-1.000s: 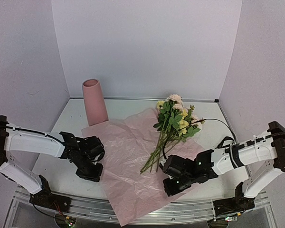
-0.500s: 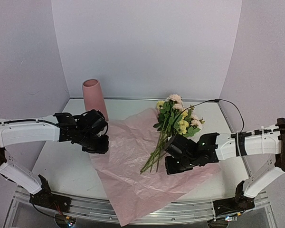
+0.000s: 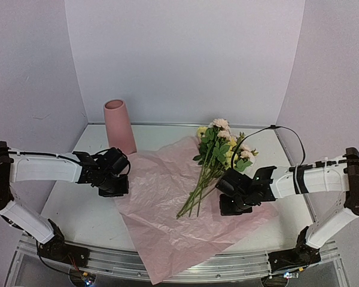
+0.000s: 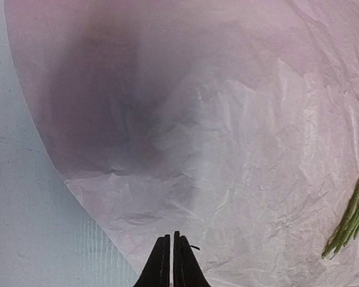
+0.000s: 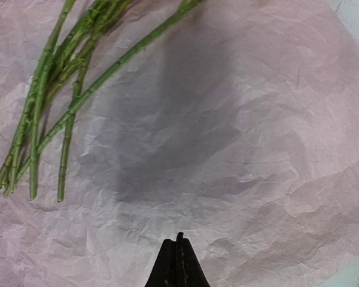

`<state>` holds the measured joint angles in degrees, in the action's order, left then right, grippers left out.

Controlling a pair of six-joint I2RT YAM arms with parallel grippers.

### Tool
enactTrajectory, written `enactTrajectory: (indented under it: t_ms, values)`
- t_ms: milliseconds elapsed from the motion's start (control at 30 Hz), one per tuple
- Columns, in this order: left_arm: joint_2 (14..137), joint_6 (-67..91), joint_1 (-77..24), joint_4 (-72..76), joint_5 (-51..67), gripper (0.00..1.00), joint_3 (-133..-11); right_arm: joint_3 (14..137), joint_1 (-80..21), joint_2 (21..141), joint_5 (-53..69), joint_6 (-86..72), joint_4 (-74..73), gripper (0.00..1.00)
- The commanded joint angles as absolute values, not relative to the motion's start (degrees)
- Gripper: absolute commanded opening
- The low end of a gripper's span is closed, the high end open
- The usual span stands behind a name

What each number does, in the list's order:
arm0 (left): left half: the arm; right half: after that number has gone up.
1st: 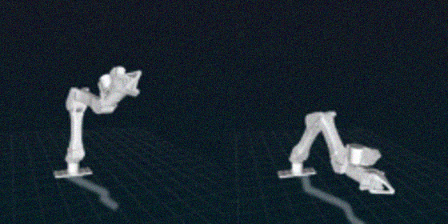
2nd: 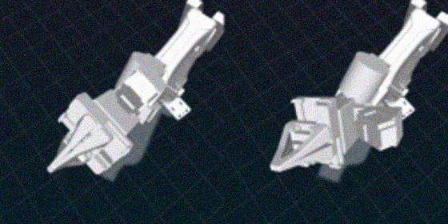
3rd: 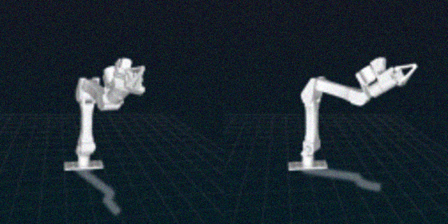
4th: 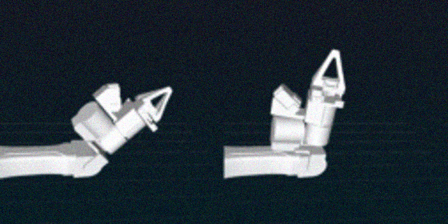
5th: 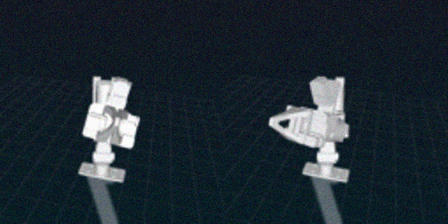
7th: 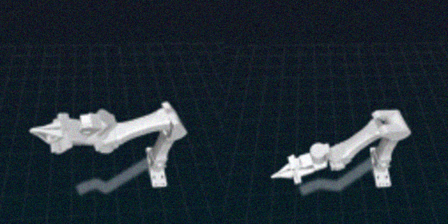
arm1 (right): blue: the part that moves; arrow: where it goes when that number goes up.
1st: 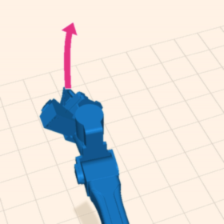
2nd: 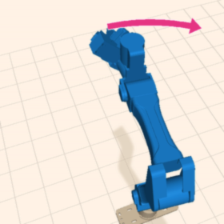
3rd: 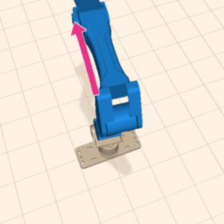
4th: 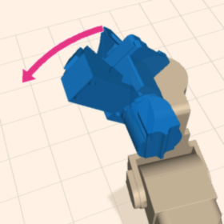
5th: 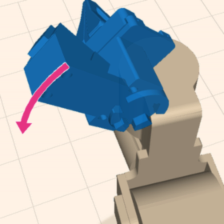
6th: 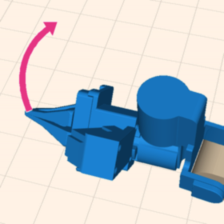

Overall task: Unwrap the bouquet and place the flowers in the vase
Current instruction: Unfold the wrapping paper at the center of the board.

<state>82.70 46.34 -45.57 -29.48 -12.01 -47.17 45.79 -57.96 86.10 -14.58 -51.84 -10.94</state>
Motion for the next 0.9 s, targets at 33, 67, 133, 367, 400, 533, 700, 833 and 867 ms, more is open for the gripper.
enactTrajectory:
  t_ms: [33, 67, 133, 367, 400, 533, 700, 833, 867]
  values:
    - [86.29, 48.45, -45.29, -24.52, -11.42, 0.02, -44.86, 42.55, -54.36, 83.84, -18.63, -53.61, -14.31, 0.0]
    - [86.93, 48.82, -45.3, -24.51, -11.51, 0.02, -44.44, 41.87, -53.62, 83.82, -18.56, -53.61, -14.32, 0.0]
    - [87.82, 49.7, -45.26, -24.42, -11.4, 0.01, -43.85, 40.98, -52.67, 83.79, -18.43, -53.72, -14.33, 0.0]
    - [88.77, 50.94, -45.26, -23.99, -11.24, 0.0, -41.83, 38.26, -51.67, 85.72, -16.53, -56.35, -14.24, 0.0]
    - [88.67, 50.94, -45.26, -24.05, -11.19, 0.0, -41.61, 37.65, -51.61, 85.9, -16.42, -56.74, -14.24, 0.0]
    - [87.79, 51.0, -45.26, -24.12, -10.43, 0.0, -40.7, 35.66, -51.17, 85.92, -16.27, -58.57, -14.25, 0.0]
    - [87.12, 52.41, -45.26, -24.24, -10.57, 0.0, -39.62, 33.58, -50.49, 85.08, -16.59, -60.84, -14.23, 0.0]
    - [86.68, 52.58, -45.26, -24.83, -10.47, 0.0, -39.75, 33.22, -50.24, 83.02, -17.43, -62.03, -14.39, 0.0]
    - [86.06, 52.42, -45.26, -25.05, -10.25, 0.0, -40.19, 33.18, -50.26, 81.72, -17.78, -62.06, -14.41, 0.0]
